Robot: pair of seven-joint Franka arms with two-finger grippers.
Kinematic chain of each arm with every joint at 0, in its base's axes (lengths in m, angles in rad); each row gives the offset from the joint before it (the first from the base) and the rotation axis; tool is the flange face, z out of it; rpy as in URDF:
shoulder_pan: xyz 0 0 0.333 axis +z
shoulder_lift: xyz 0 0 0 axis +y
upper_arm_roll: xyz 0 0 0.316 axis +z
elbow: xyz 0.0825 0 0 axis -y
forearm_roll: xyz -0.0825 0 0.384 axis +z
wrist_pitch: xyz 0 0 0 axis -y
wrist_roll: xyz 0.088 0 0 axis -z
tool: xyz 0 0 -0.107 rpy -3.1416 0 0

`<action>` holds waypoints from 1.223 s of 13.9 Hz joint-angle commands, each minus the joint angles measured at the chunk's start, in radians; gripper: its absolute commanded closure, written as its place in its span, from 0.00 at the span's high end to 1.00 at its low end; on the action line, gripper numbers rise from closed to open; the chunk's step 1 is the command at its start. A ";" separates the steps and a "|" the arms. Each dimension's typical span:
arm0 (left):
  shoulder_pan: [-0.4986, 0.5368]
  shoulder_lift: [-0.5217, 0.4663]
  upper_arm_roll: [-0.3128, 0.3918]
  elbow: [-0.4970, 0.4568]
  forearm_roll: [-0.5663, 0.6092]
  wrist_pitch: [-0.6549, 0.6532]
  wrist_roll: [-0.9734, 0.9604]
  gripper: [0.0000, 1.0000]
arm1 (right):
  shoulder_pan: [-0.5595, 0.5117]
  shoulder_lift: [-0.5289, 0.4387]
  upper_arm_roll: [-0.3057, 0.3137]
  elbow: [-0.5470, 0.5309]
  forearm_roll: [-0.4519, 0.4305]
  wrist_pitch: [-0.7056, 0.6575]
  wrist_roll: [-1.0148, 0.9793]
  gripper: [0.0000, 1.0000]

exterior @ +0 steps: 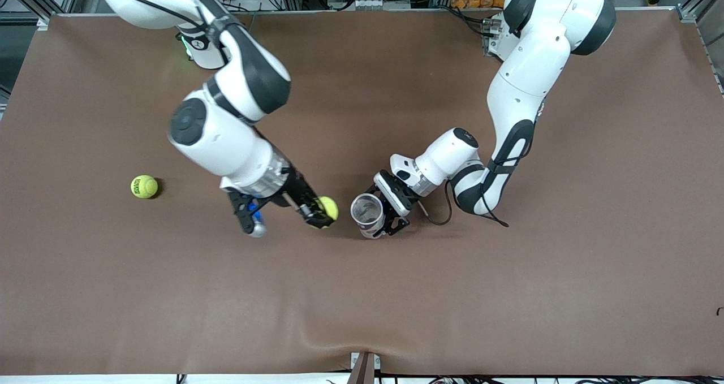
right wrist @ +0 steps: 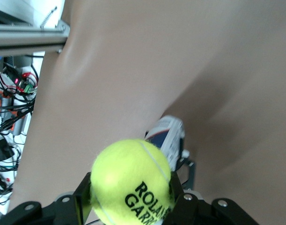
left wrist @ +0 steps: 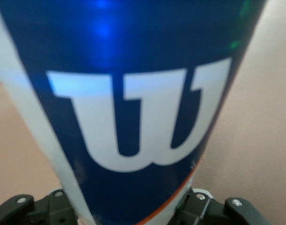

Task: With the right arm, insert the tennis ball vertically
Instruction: 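Carry the ball with the right gripper over the can's opening, then open the right gripper to drop the ball into the can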

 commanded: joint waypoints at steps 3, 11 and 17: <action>0.019 0.012 -0.014 0.011 0.037 0.004 -0.001 0.74 | 0.092 0.113 -0.027 0.139 -0.038 0.010 0.108 0.13; 0.020 0.010 -0.014 0.009 0.037 0.004 -0.001 0.76 | 0.121 0.145 -0.029 0.135 -0.043 0.035 0.107 1.00; 0.026 0.012 -0.014 0.007 0.037 0.004 -0.001 0.76 | 0.131 0.136 -0.026 0.145 -0.112 0.013 0.107 1.00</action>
